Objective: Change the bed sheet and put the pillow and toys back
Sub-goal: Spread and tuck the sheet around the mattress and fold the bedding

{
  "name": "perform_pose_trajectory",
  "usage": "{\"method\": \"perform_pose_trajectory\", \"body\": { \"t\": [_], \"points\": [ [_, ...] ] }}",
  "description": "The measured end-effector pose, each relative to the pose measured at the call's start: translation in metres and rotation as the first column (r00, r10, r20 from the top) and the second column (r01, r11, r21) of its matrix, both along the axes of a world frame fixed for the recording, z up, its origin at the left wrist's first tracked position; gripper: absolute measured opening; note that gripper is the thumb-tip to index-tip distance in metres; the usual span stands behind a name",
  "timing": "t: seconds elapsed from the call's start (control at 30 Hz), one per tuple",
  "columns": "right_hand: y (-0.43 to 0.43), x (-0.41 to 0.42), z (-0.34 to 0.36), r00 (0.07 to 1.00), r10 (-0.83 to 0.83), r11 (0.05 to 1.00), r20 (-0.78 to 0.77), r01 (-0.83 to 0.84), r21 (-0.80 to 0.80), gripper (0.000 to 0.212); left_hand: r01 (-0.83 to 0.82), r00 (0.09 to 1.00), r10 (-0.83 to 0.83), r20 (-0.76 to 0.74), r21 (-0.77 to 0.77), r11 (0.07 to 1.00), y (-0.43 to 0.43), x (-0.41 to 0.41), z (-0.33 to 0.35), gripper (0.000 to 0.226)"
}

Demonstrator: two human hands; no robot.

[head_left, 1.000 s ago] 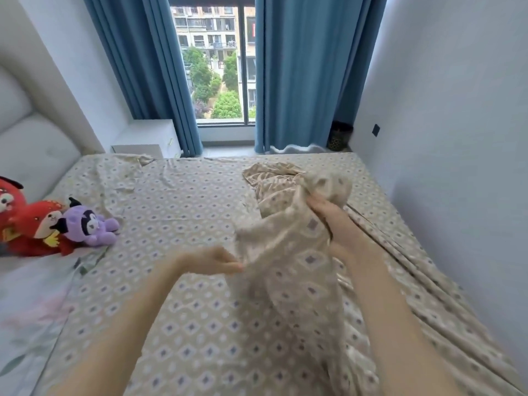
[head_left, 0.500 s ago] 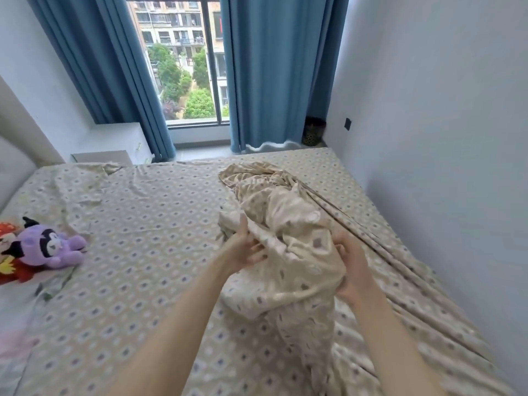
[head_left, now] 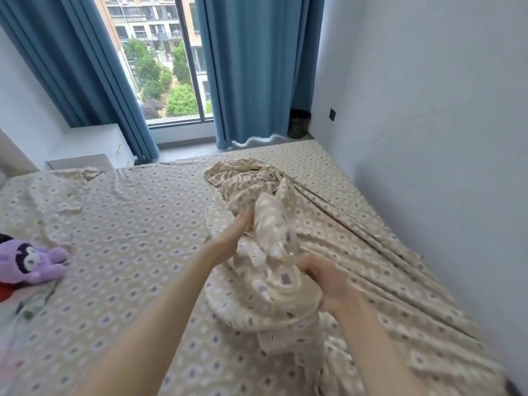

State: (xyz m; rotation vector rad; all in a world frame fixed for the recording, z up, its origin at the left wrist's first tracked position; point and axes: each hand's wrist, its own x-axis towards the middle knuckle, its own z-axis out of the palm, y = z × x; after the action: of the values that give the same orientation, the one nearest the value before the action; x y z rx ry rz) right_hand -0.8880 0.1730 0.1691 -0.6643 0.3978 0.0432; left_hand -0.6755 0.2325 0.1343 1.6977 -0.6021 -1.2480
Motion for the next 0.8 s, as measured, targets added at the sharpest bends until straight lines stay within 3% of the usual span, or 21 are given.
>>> {"method": "perform_pose_trajectory", "body": {
  "t": [0.1,0.17,0.3,0.4,0.43,0.5,0.57,0.6,0.67,0.7,0.73,0.8],
  "points": [
    [-0.003,-0.001,0.001,1.0,0.006,1.0,-0.019,-0.006,0.003,0.017,-0.019,1.0,0.018,-0.017,-0.025,0.999,-0.003,0.006,-0.002,0.079],
    [-0.005,-0.001,-0.002,0.999,-0.002,1.0,-0.044,0.003,0.006,0.02,-0.02,0.997,0.026,0.079,-0.077,0.997,-0.004,0.009,0.002,0.062],
    [-0.011,0.001,-0.011,0.986,-0.129,0.991,-0.106,0.131,0.006,0.036,-0.166,0.943,0.21,0.26,-0.182,0.969,-0.001,0.02,0.017,0.039],
    [-0.01,0.006,-0.011,0.993,-0.094,0.995,-0.067,0.093,-0.02,0.013,-0.138,0.918,0.247,0.31,-0.333,0.933,0.007,0.029,0.054,0.035],
    [-0.01,0.008,-0.009,0.998,-0.051,0.997,-0.045,0.048,-0.06,0.012,-0.115,0.919,0.24,0.312,-0.37,0.922,0.01,0.031,0.069,0.036],
    [-0.01,0.016,-0.005,0.997,0.041,0.969,-0.06,-0.054,-0.241,0.032,-0.072,0.928,0.213,0.305,-0.413,0.908,0.016,0.037,0.098,0.031],
    [-0.012,0.028,0.001,0.993,-0.023,0.882,-0.119,-0.036,-0.469,0.039,0.011,0.926,0.148,0.348,-0.415,0.91,0.02,0.038,0.119,0.021],
    [-0.014,0.039,0.007,0.985,-0.133,0.8,-0.109,0.042,-0.599,0.031,0.062,0.918,0.107,0.382,-0.404,0.912,0.025,0.038,0.128,0.018],
    [-0.018,0.055,0.021,0.938,-0.345,0.552,-0.028,0.179,-0.814,0.013,0.148,0.912,0.025,0.409,-0.388,0.91,0.032,0.034,0.138,0.027],
    [-0.02,0.063,0.029,0.934,-0.354,0.446,0.047,0.213,-0.87,0.025,0.167,0.91,0.009,0.415,-0.387,0.907,0.037,0.032,0.142,0.029],
    [-0.022,0.069,0.035,0.945,-0.308,0.398,0.11,0.233,-0.887,0.04,0.174,0.908,0.004,0.418,-0.387,0.905,0.042,0.03,0.145,0.028],
    [-0.02,0.08,0.047,0.981,-0.151,0.372,0.118,0.167,-0.913,0.058,0.187,0.892,-0.001,0.452,-0.366,0.912,0.053,0.03,0.151,0.023]
  ]
}}
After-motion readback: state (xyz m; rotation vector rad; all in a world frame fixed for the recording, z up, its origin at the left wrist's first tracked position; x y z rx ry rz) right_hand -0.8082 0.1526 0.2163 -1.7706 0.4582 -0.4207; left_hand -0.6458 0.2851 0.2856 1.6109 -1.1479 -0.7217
